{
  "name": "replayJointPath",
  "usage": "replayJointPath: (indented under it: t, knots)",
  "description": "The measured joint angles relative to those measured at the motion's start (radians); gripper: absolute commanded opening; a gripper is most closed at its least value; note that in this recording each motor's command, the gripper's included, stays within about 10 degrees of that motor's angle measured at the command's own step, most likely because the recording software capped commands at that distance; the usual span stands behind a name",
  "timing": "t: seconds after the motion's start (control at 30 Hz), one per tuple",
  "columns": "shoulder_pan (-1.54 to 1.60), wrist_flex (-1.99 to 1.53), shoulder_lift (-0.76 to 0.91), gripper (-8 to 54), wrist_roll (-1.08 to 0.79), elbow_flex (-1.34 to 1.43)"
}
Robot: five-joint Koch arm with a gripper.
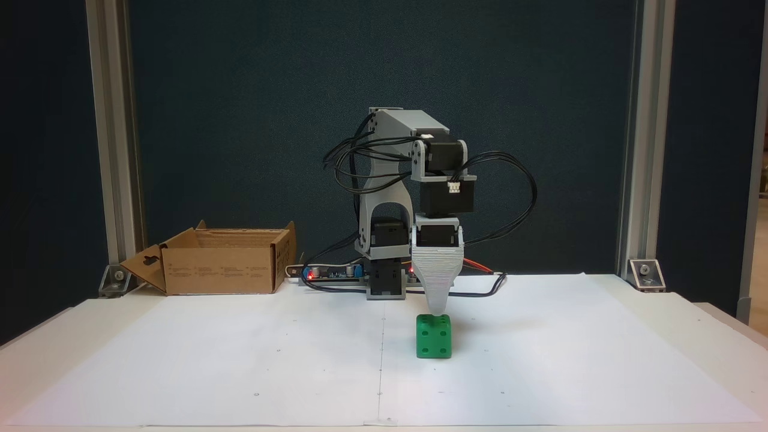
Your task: Grasp a green dice and put it in the bin.
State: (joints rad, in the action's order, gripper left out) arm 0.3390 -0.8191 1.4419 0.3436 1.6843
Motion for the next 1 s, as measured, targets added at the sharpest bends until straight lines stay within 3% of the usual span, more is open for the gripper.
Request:
replayJointPath:
  t: [1.0]
  knots:
    - [-0.021, 0.118, -0.002, 42.5, 0.000, 0.084]
